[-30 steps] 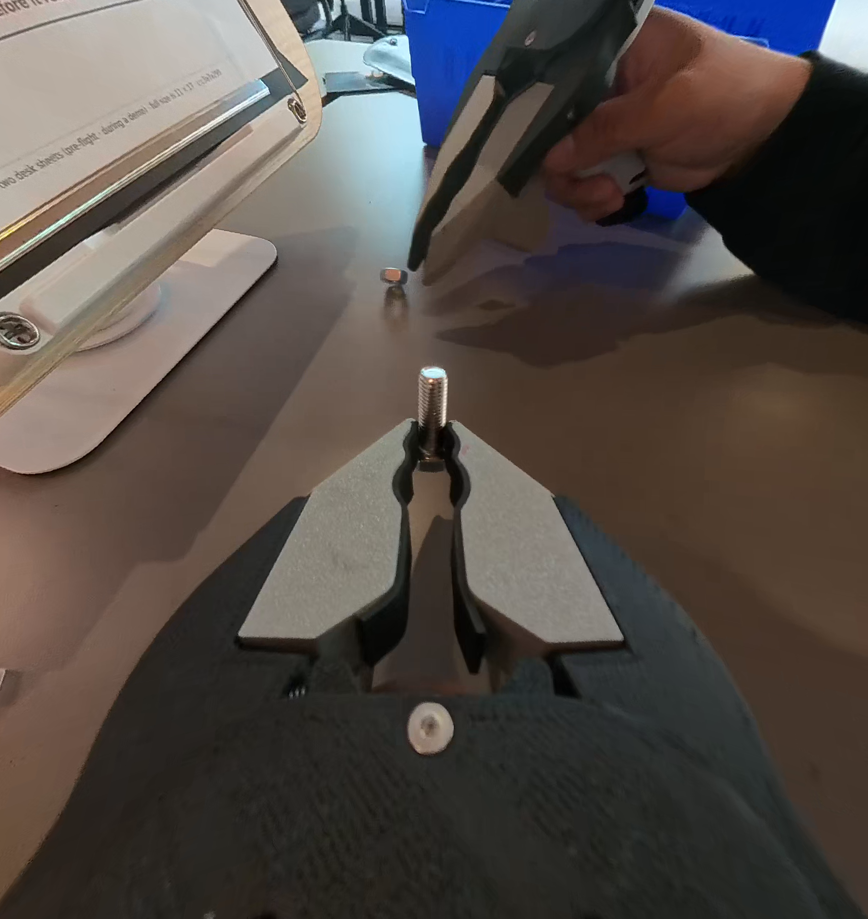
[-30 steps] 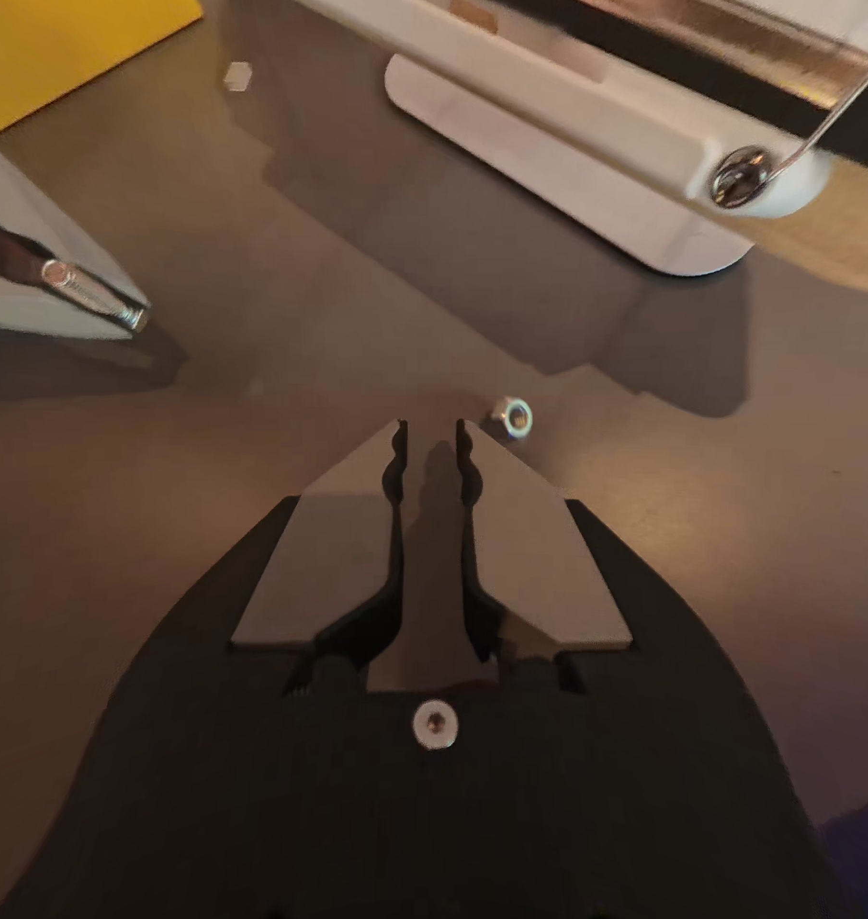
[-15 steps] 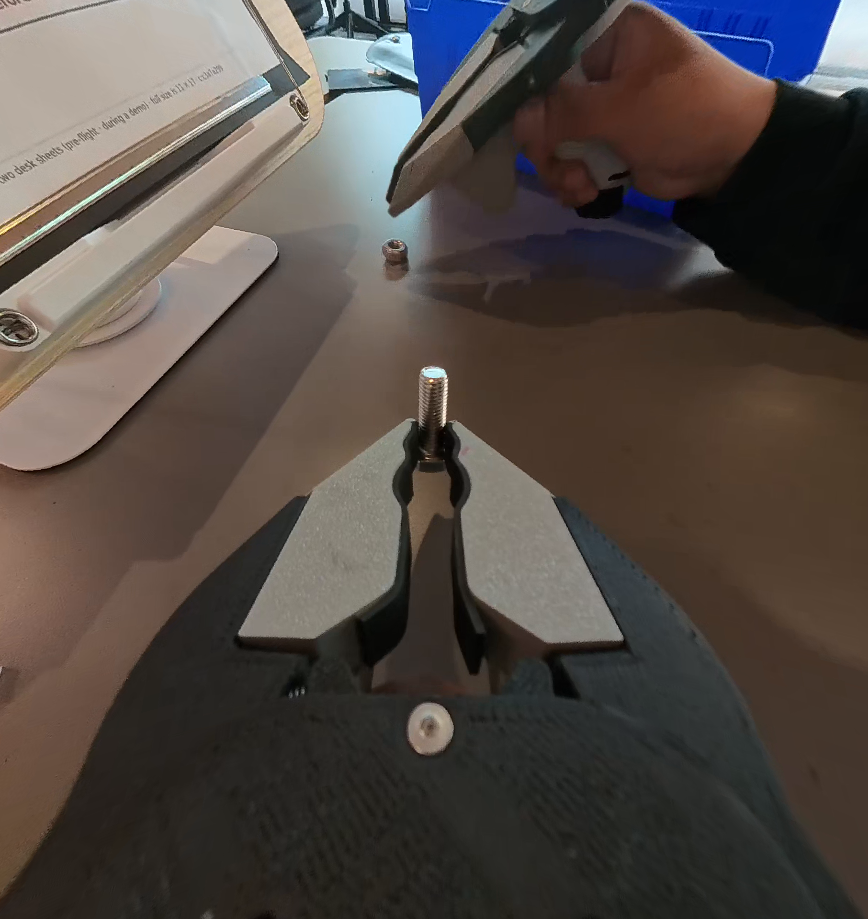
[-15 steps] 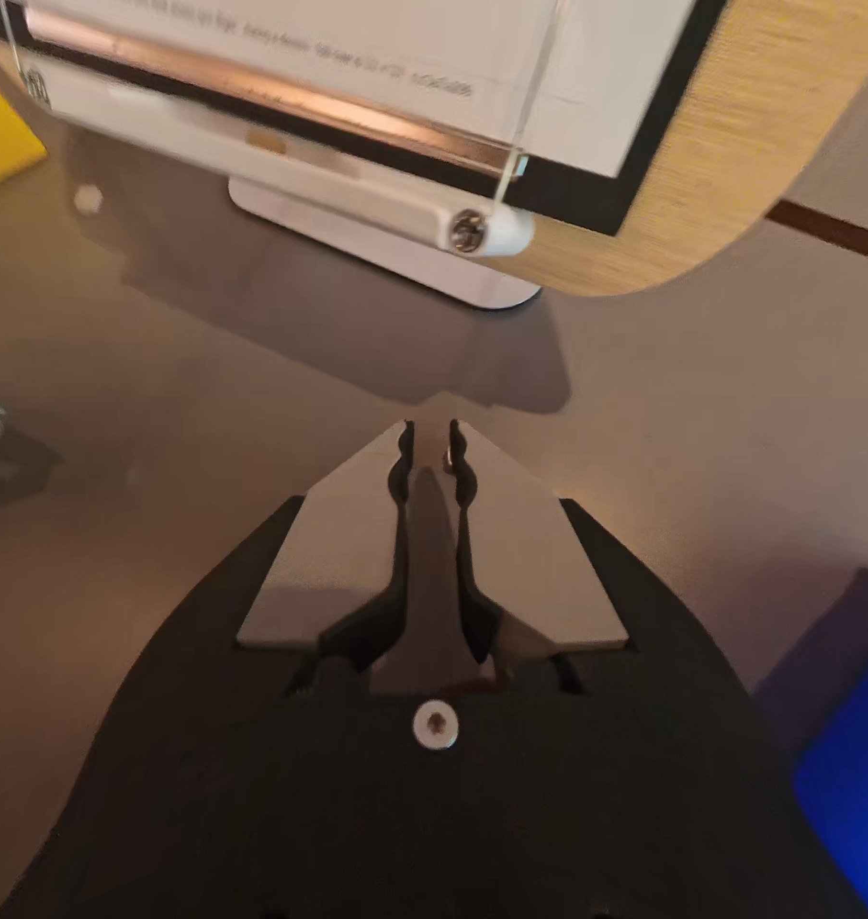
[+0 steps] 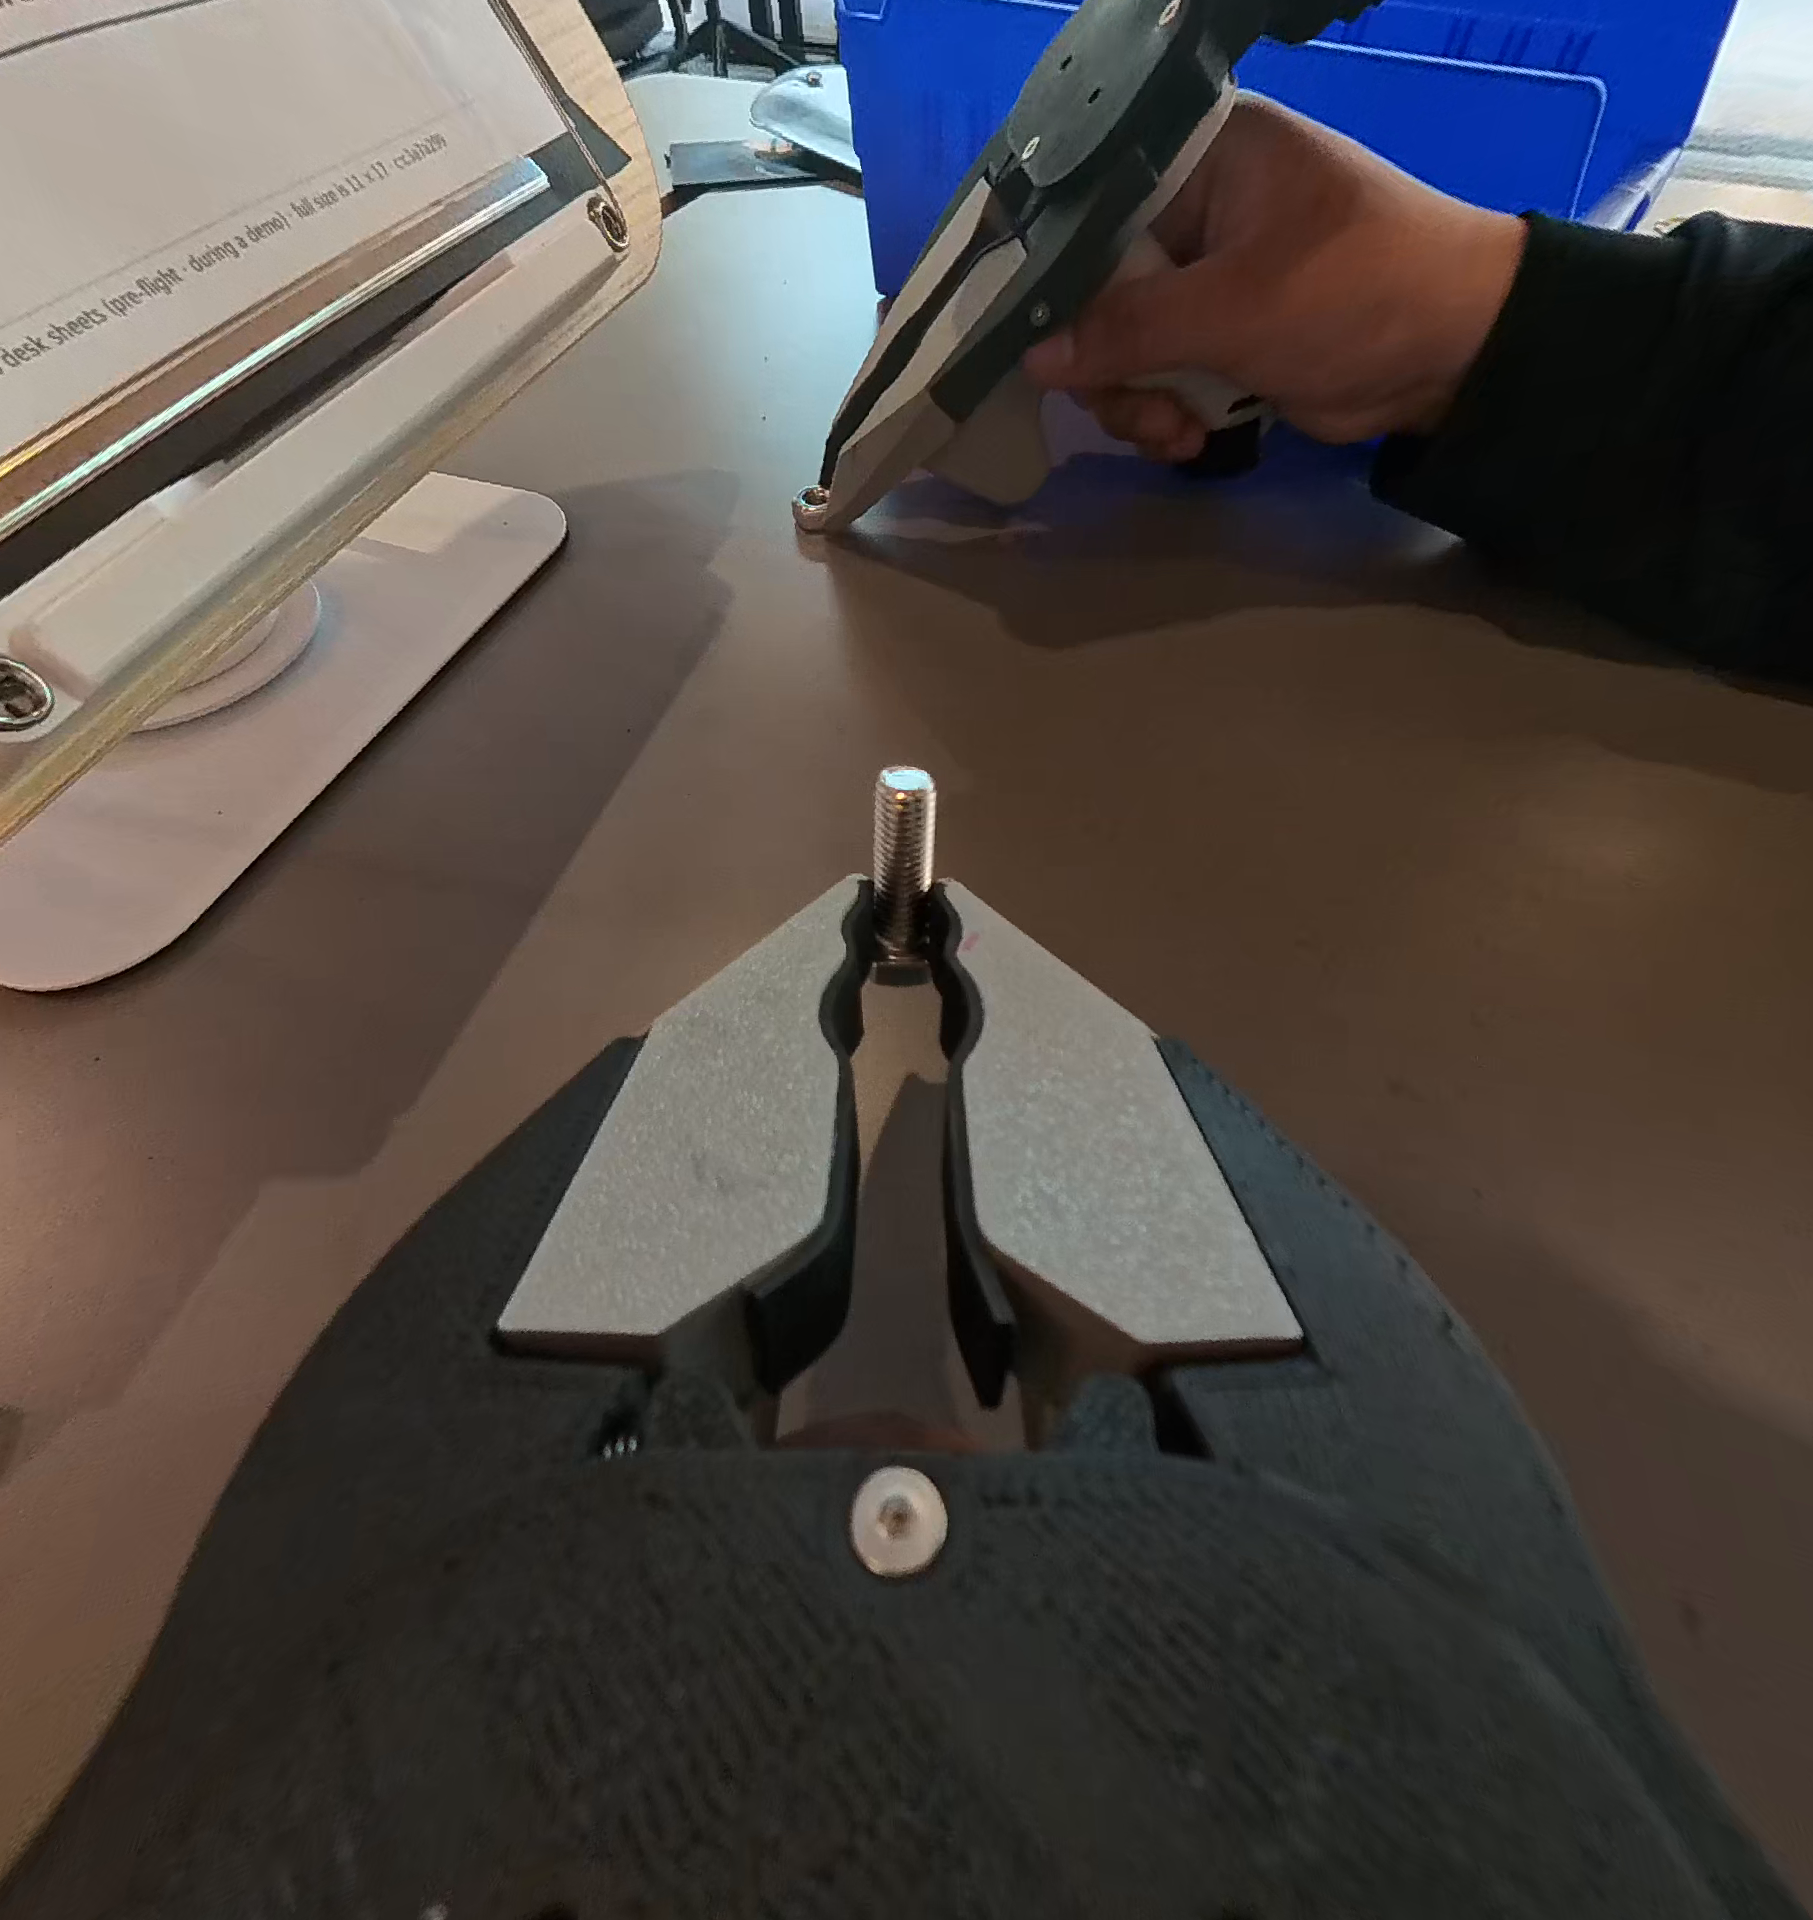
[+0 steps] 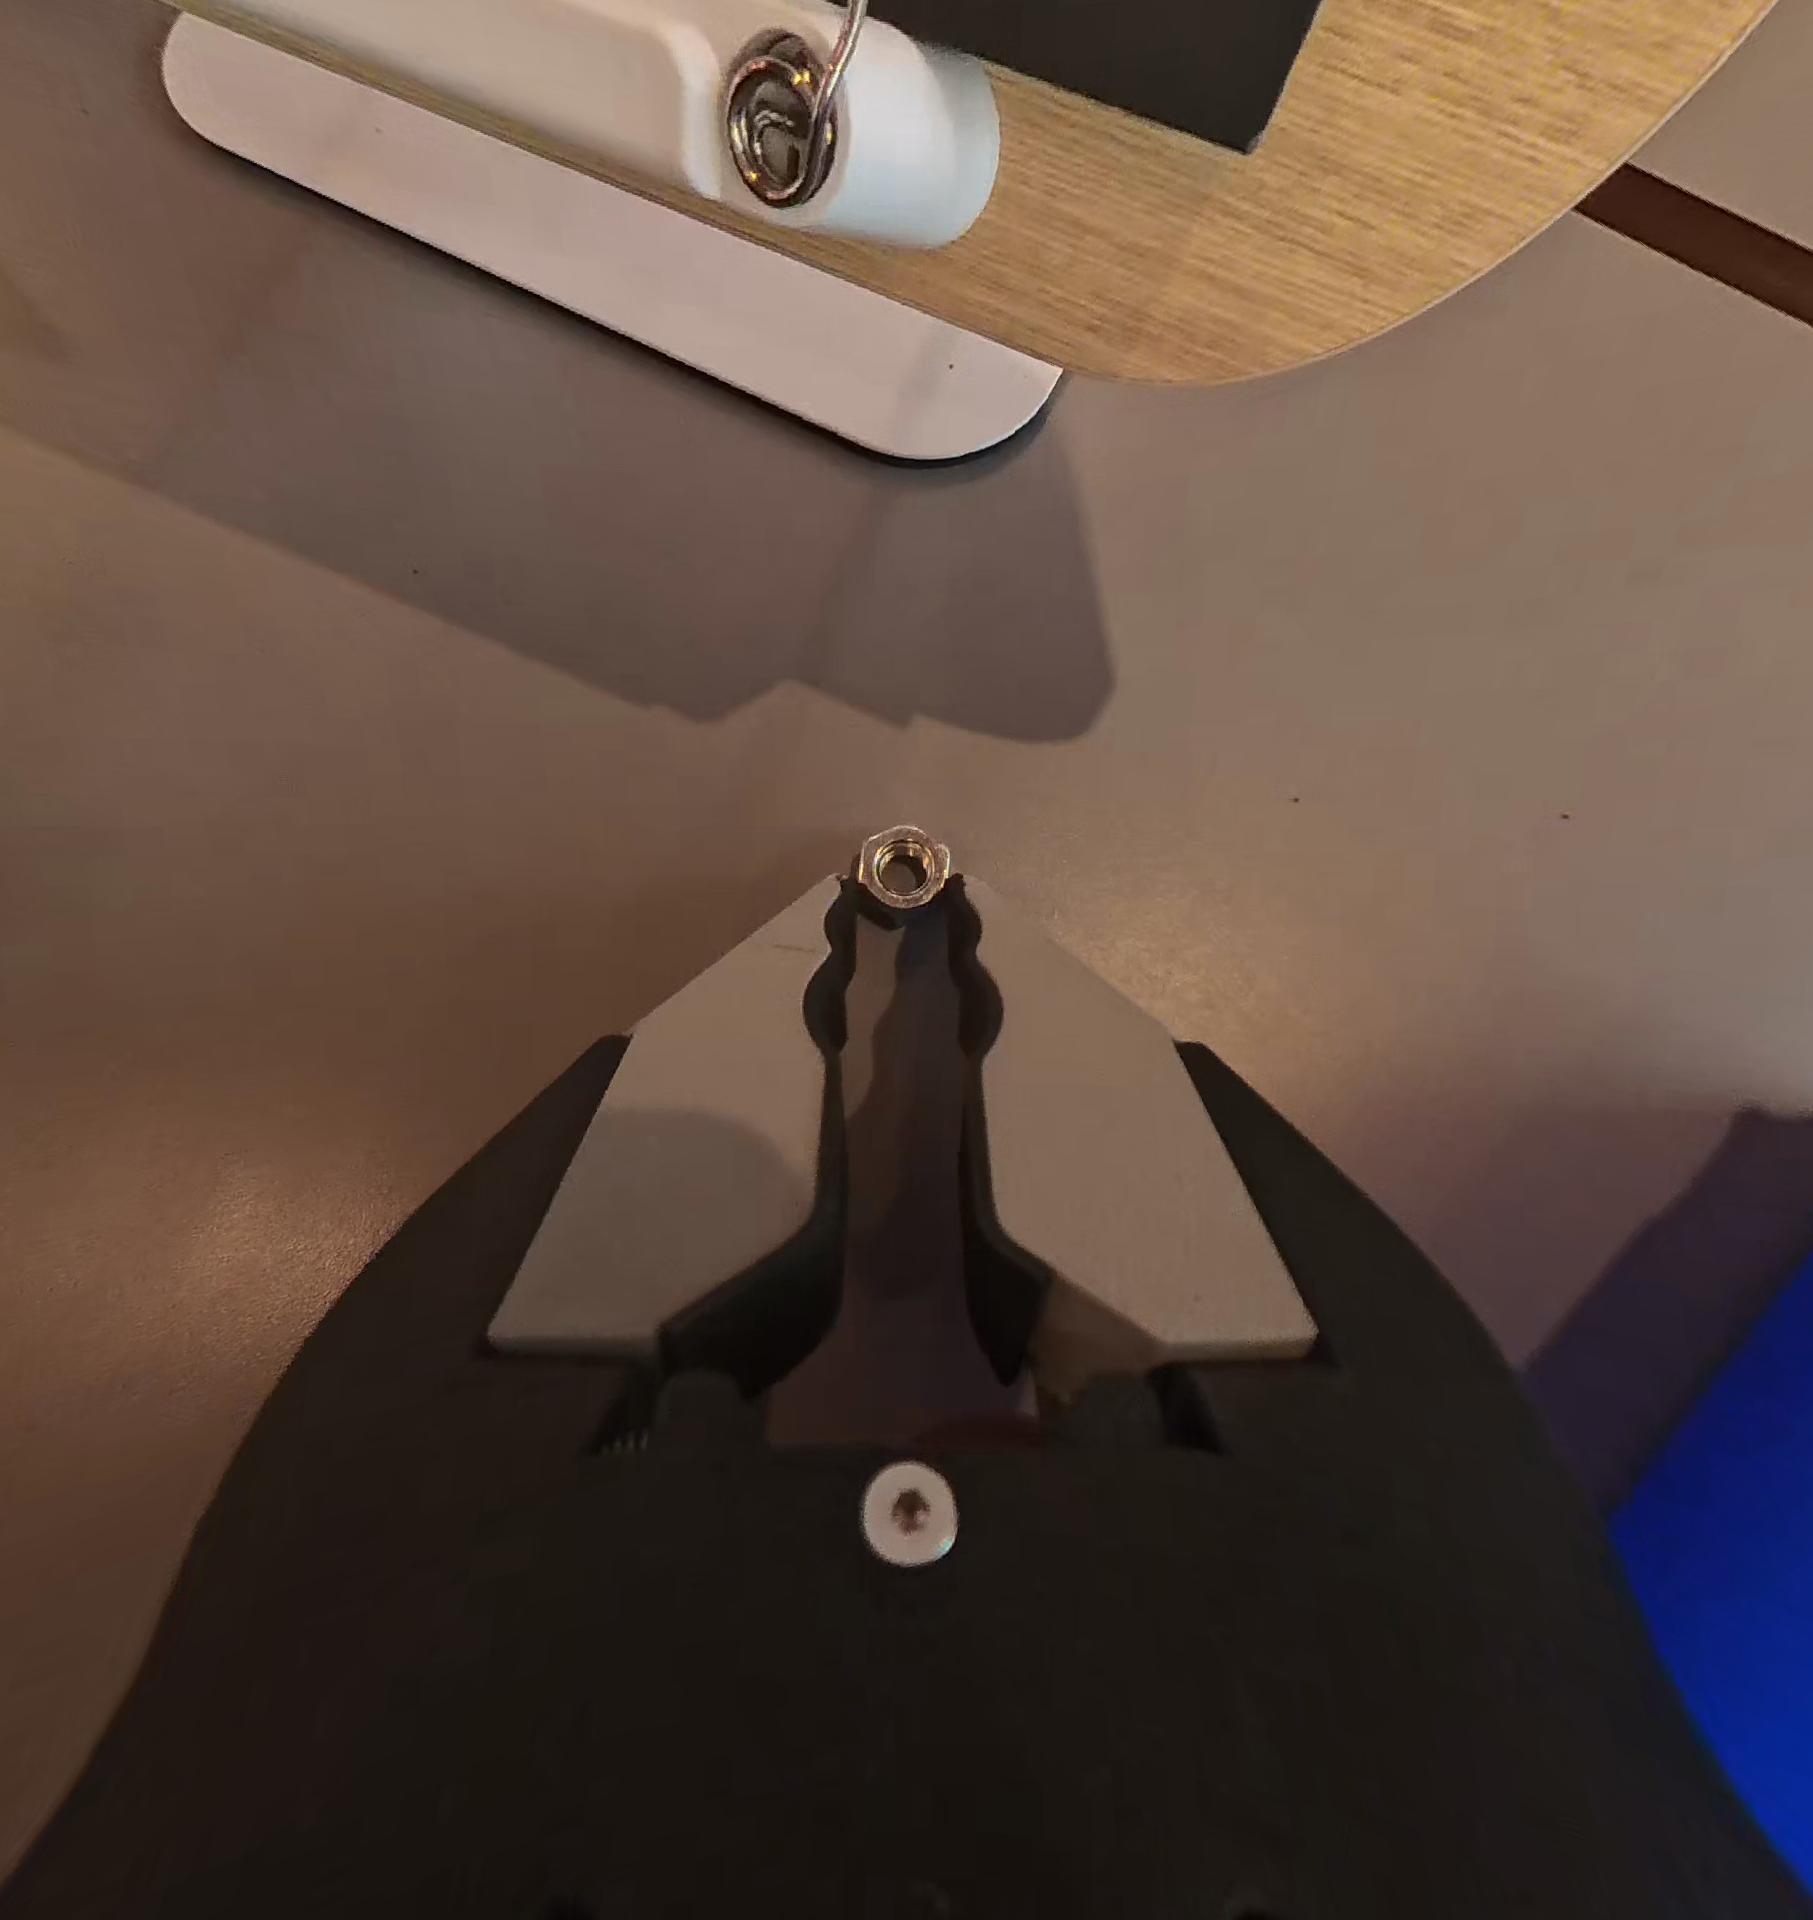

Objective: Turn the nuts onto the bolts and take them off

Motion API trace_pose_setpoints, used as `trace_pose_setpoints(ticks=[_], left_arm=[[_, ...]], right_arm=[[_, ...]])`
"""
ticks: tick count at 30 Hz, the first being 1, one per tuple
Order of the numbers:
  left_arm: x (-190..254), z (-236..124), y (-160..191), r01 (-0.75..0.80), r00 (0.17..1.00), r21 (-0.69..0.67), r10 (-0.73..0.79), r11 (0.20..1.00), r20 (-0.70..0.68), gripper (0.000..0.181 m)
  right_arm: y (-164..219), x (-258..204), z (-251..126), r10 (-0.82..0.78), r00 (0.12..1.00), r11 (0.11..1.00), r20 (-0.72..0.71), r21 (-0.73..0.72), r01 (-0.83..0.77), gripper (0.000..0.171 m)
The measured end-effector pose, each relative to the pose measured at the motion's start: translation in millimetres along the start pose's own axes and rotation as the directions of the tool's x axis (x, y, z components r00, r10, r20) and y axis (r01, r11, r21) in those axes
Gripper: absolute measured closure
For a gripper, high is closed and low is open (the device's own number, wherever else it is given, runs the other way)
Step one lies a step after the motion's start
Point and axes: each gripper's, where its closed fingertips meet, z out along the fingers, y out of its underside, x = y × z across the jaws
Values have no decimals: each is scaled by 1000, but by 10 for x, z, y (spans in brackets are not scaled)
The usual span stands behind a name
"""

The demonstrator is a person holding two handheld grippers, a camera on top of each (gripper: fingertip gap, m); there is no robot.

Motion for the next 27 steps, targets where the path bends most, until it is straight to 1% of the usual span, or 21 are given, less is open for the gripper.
trace_pose_setpoints(ticks=[6, 11, 12, 14, 16, 17, 20, 23, 25, 27], left_arm=[[26, 16, 13, -15, 1000, -13, 15, 1000, -5, 174], [10, 19, 3, -14, 1000, -9, 15, 1000, 11, 174], [7, 18, -5, -17, 1000, -4, 17, 1000, 16, 174], [30, 12, -26, -29, 1000, 11, 29, 1000, 10, 174], [95, 2, -37, -44, 999, 21, 44, 999, -31, 174], [126, -9, -49, -48, 997, 33, 49, 998, -52, 174], [121, -72, -111, -31, 997, 87, 36, 996, -61, 174], [57, -137, -163, -2, 999, 134, 6, 991, -32, 174], [8, -171, -161, 11, 1000, 141, -9, 990, -10, 174], [-52, -197, -125, 18, 1000, 128, -20, 992, 14, 174]], right_arm=[[-1, 8, 3, -47, 999, 999, -17, 0, 47, 157], [-6, -7, -1, -13, 1000, 1000, 15, 5, 13, 158], [-19, -63, -16, -6, 999, 1000, 48, 8, 6, 158], [-153, -305, -105, -9, 984, 997, 176, 74, -4, 158], [-339, -689, -286, -95, 932, 984, 349, 175, 35, 158], [-406, -874, -378, -159, 898, 972, 410, 223, 70, 158], [-535, -1252, -508, -302, 829, 941, 471, 287, 179, 158], [-654, -1647, -639, -409, 725, 907, 555, 334, 256, 158], [-708, -1820, -692, -483, 667, 874, 568, 358, 327, 158], [-757, -1930, -710, -524, 622, 852, 582, 356, 384, 158]])
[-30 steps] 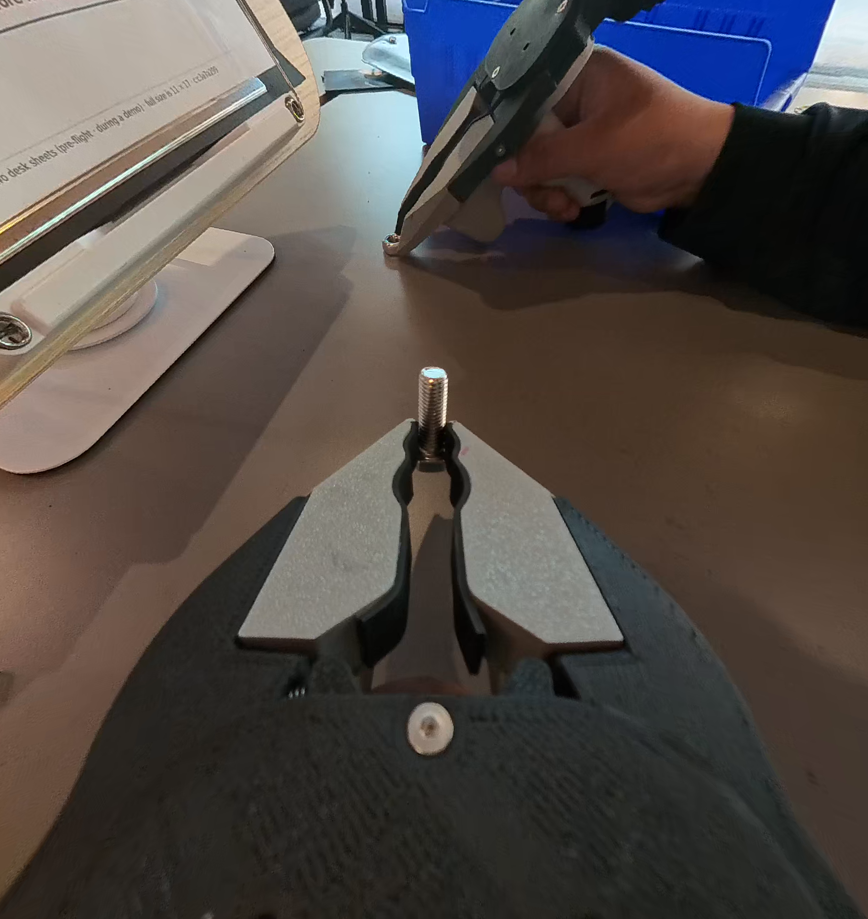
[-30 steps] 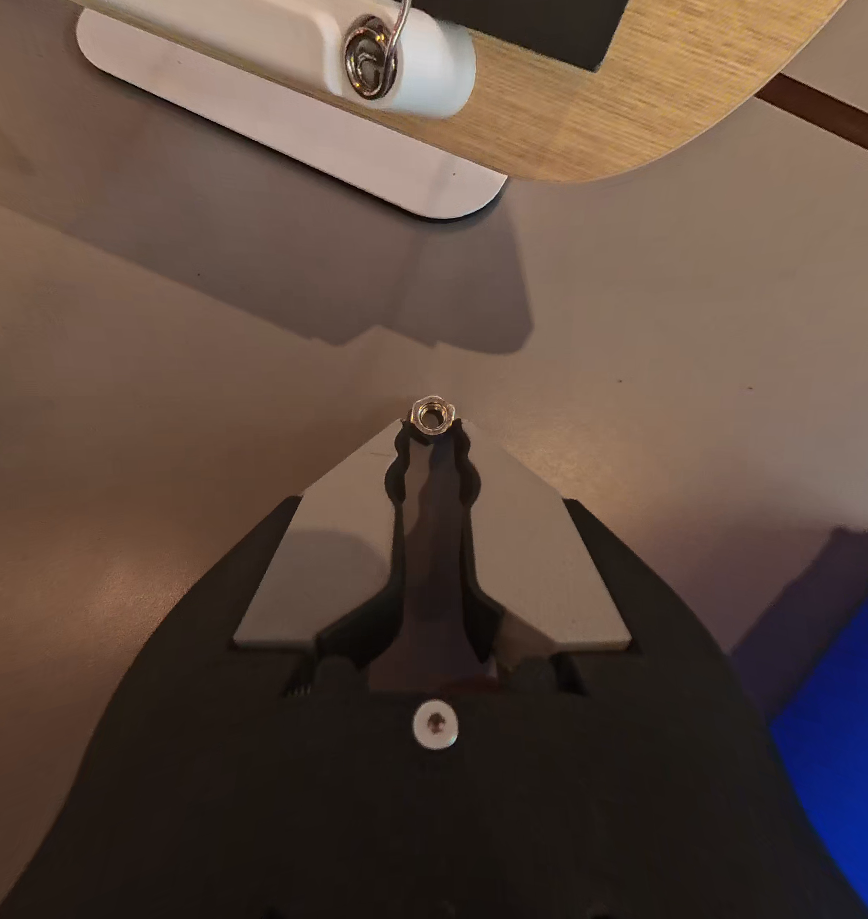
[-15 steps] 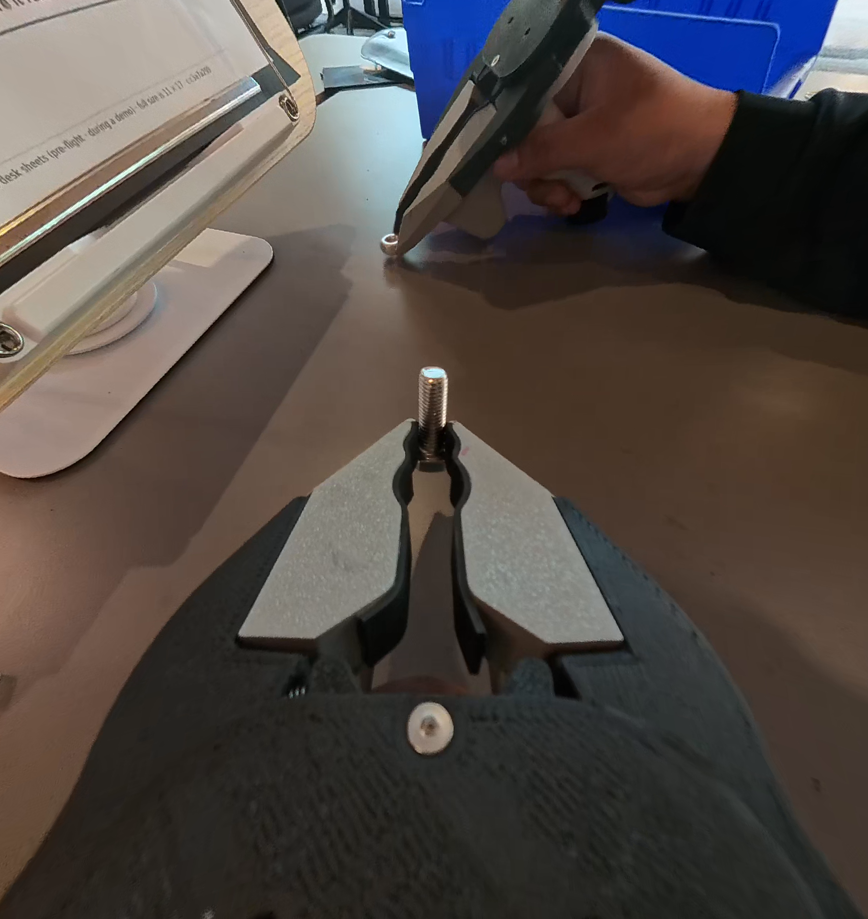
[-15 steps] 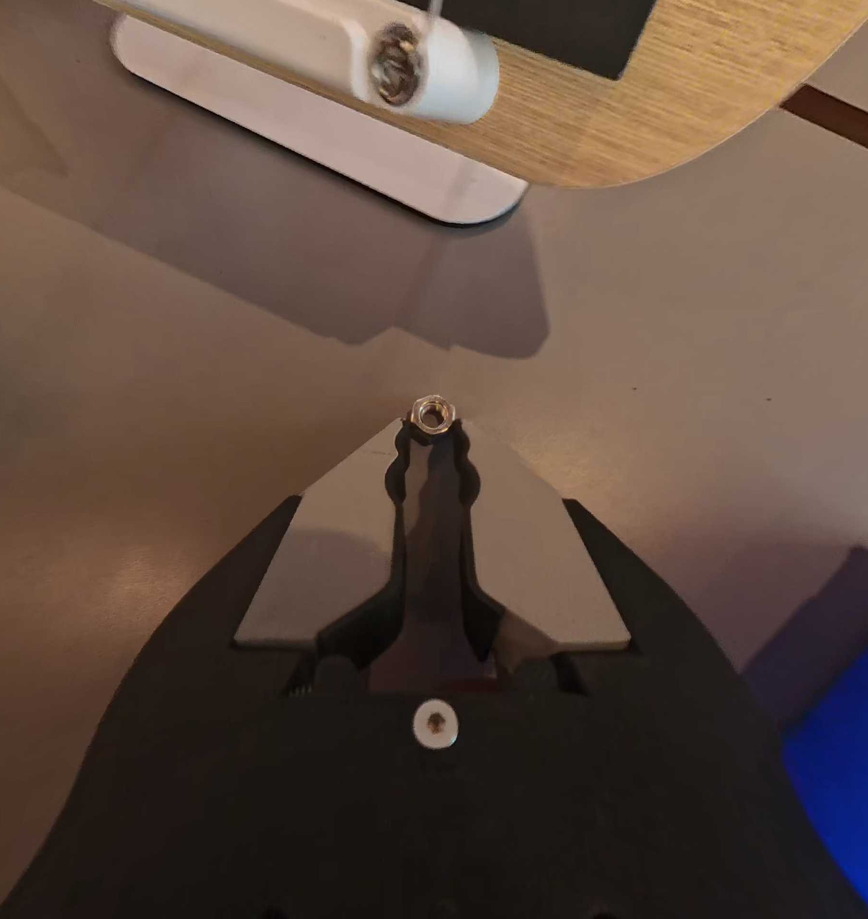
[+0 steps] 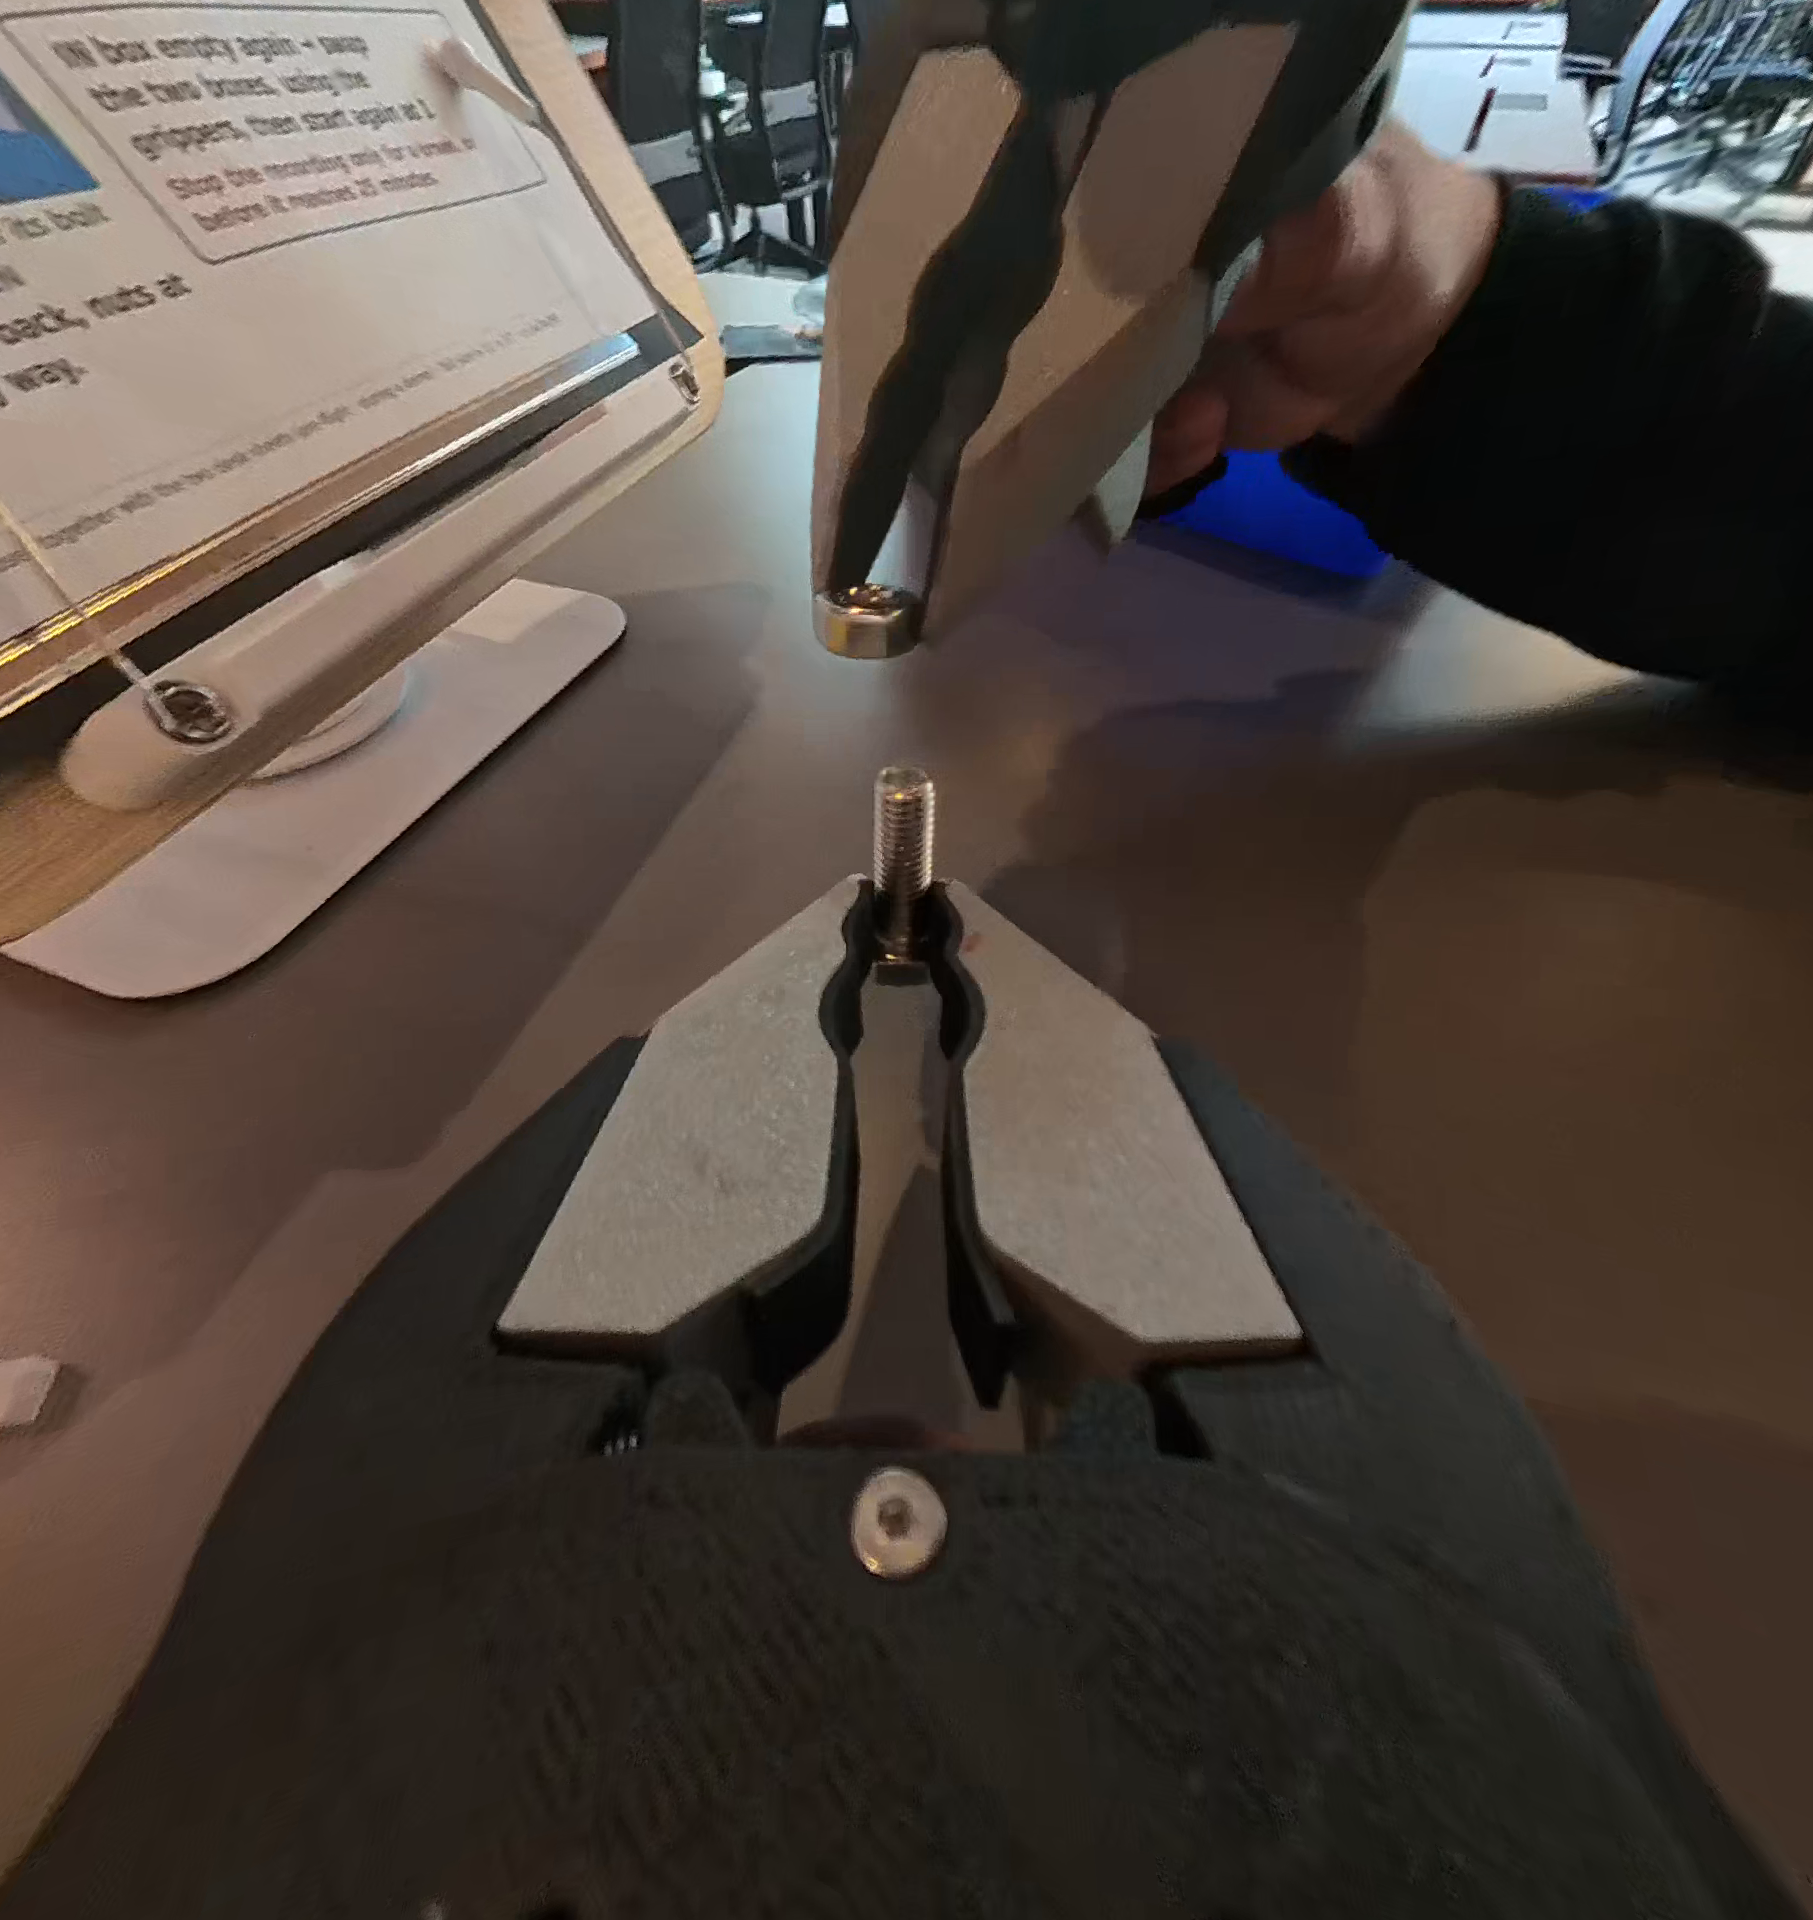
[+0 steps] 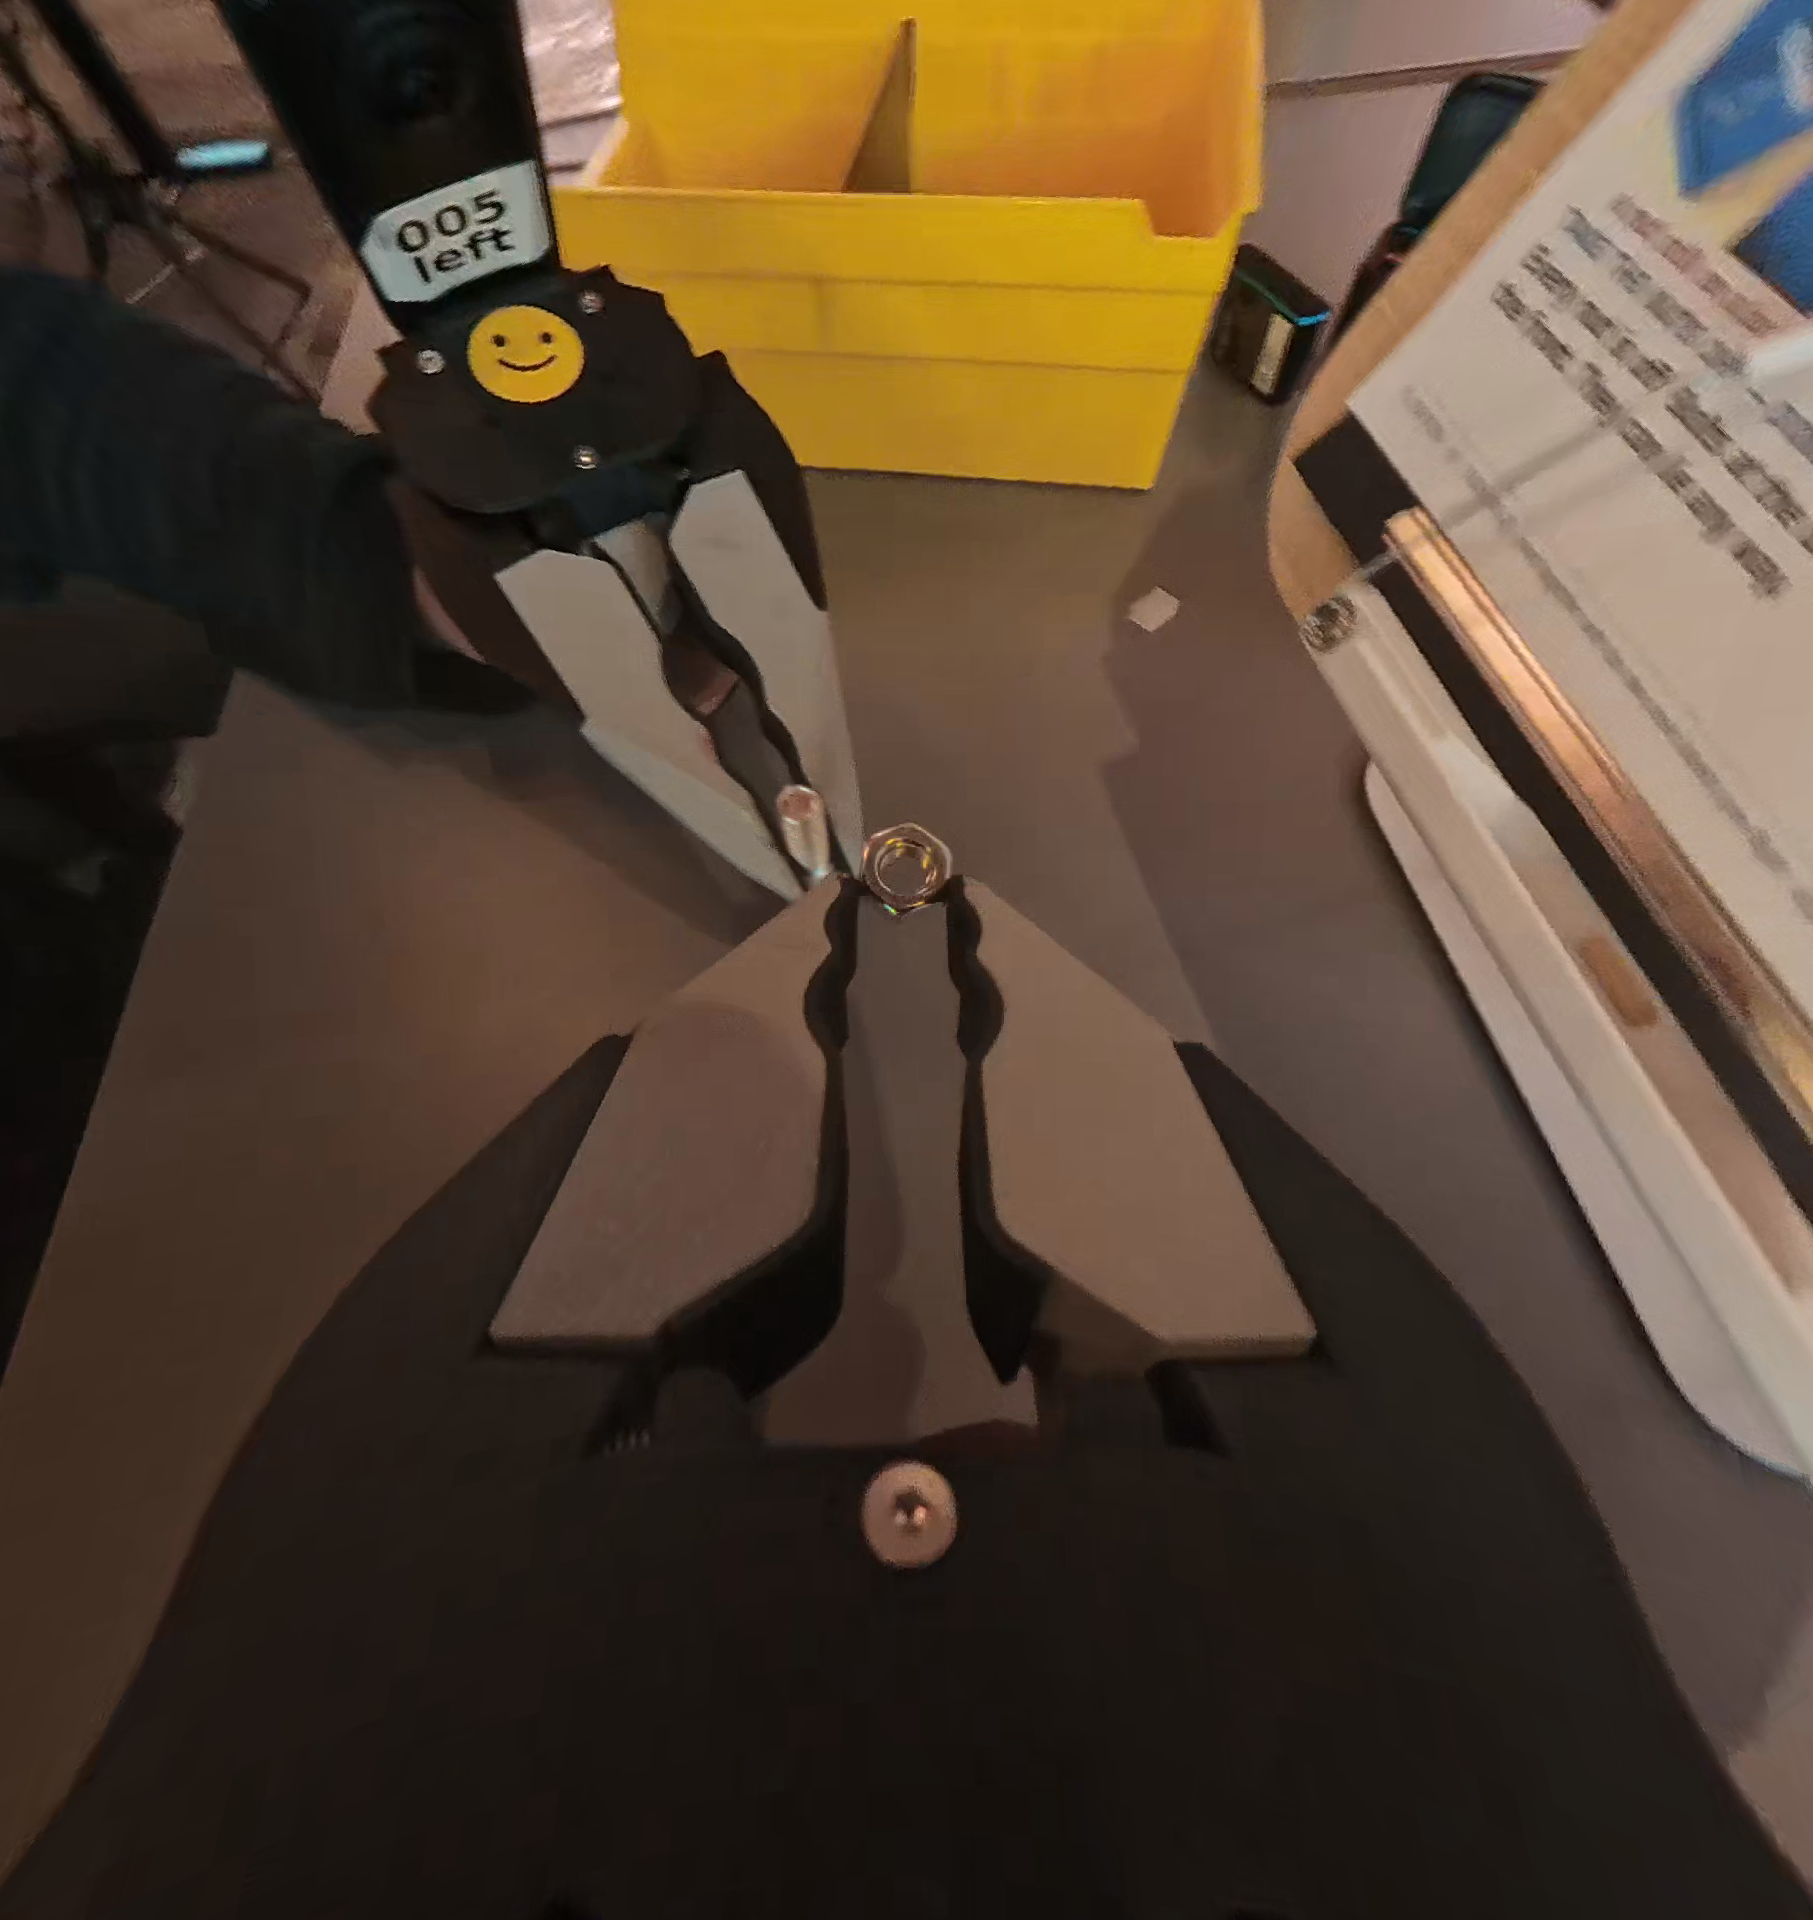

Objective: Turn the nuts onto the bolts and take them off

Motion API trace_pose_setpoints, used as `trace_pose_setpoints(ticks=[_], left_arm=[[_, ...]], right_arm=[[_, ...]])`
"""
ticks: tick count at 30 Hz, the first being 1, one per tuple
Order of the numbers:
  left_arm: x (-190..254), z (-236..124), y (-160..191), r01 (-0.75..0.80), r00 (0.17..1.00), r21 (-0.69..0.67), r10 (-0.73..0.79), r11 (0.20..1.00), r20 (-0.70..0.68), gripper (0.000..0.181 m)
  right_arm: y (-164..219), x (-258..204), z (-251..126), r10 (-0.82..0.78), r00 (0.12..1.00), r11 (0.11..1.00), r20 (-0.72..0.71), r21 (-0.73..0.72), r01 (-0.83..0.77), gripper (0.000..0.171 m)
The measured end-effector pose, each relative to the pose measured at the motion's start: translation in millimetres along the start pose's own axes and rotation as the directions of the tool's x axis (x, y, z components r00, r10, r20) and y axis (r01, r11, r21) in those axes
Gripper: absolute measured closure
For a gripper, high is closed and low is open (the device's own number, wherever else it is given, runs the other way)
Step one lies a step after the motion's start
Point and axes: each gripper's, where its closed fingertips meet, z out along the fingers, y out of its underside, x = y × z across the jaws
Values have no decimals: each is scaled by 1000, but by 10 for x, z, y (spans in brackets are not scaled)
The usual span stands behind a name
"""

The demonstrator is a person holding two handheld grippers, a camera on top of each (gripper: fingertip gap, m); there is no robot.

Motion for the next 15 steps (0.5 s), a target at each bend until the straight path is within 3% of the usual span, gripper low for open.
trace_pose_setpoints(ticks=[7, 15], left_arm=[[-200, -71, 6, 19, 995, 0, -19, 1000, 94, 174], [-158, -16, 19, 9, 996, -9, -8, 1000, 86, 174]], right_arm=[[-158, 6, 201, -43, 996, 996, 81, -76, 50, 158], [-121, 0, 278, 0, 991, 996, 130, -83, 11, 158]])
